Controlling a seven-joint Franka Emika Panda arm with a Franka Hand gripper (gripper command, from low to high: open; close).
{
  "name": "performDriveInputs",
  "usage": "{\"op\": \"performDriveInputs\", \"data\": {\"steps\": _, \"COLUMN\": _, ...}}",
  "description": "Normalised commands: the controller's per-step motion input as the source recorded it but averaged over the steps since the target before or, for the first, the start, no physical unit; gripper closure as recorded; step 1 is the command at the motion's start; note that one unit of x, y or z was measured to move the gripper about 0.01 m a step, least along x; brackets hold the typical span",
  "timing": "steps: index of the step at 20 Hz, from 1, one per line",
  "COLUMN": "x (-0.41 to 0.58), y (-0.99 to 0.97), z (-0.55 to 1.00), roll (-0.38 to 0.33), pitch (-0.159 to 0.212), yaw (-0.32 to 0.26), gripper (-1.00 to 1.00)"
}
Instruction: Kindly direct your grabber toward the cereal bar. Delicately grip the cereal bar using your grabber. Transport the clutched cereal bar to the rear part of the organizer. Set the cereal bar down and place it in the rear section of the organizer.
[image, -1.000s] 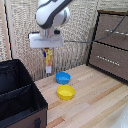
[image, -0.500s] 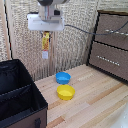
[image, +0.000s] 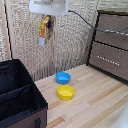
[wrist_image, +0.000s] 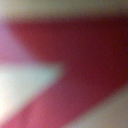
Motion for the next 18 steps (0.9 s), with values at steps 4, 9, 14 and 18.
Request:
{"op": "performDriveInputs", "data": {"steps": 4, "x": -0.03, "y": 0.46, "z": 0.28, "roll": 0.061, "pitch": 0.03, "yaw": -0.157, "gripper": 1.0}}
{"op": "performDriveInputs", "data": {"steps": 9, "x": -0.001, "y": 0.76, "z": 0.02, "roll": 0.009, "pitch": 0.144, "yaw": -0.047, "gripper": 1.0}}
{"op": "performDriveInputs", "data": {"steps": 14, "x": 0.0, "y": 0.84, "z": 0.0, "roll": 0.0, "pitch": 0.16, "yaw": -0.027, "gripper": 1.0}}
{"op": "performDriveInputs", "data": {"steps": 18, "x": 0.0, "y": 0.81, "z": 0.0, "roll": 0.001, "pitch": 0.145, "yaw": -0.04, "gripper": 1.0}}
